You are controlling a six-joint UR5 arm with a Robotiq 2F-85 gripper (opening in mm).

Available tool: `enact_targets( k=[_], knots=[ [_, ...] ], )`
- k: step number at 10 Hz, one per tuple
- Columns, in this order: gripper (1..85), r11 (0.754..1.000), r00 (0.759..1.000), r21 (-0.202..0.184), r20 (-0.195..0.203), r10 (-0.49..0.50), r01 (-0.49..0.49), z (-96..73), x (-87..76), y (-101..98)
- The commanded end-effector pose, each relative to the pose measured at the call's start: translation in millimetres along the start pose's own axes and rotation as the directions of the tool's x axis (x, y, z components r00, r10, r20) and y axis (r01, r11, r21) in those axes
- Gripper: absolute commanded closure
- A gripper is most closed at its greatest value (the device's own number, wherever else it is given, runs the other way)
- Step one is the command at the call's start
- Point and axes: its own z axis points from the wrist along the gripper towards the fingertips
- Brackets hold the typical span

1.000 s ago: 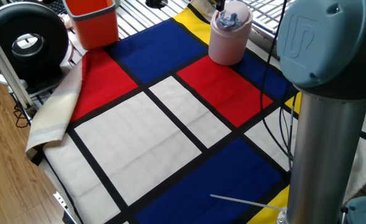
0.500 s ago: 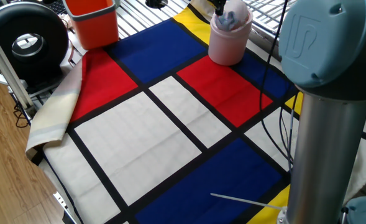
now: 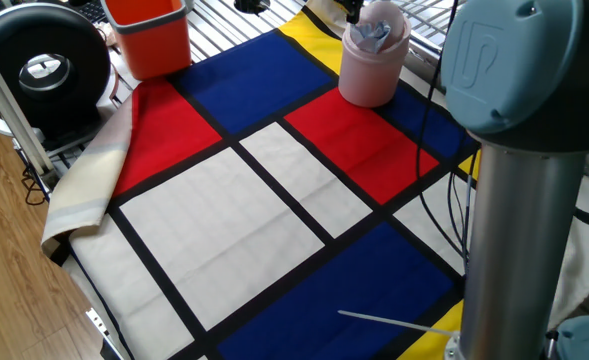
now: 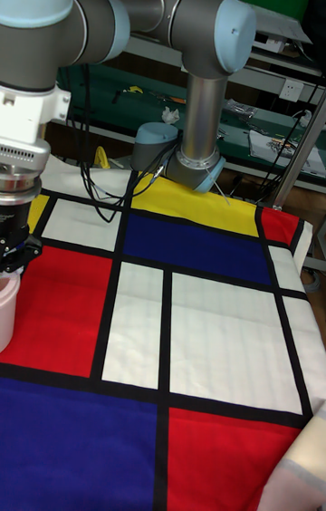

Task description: Put the garbage in the trash can

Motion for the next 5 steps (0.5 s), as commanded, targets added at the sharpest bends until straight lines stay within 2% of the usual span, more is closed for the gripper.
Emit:
enact_targets(
  k=[1,5],
  knots=[
    [84.7,1.0,1.0,0.008,0.005,0.03,-0.03,-14.3,8.7,7.0],
    [84.7,0.999,0.999,0.005,0.004,0.047,-0.047,-31.3,23.4,9.9]
  ],
)
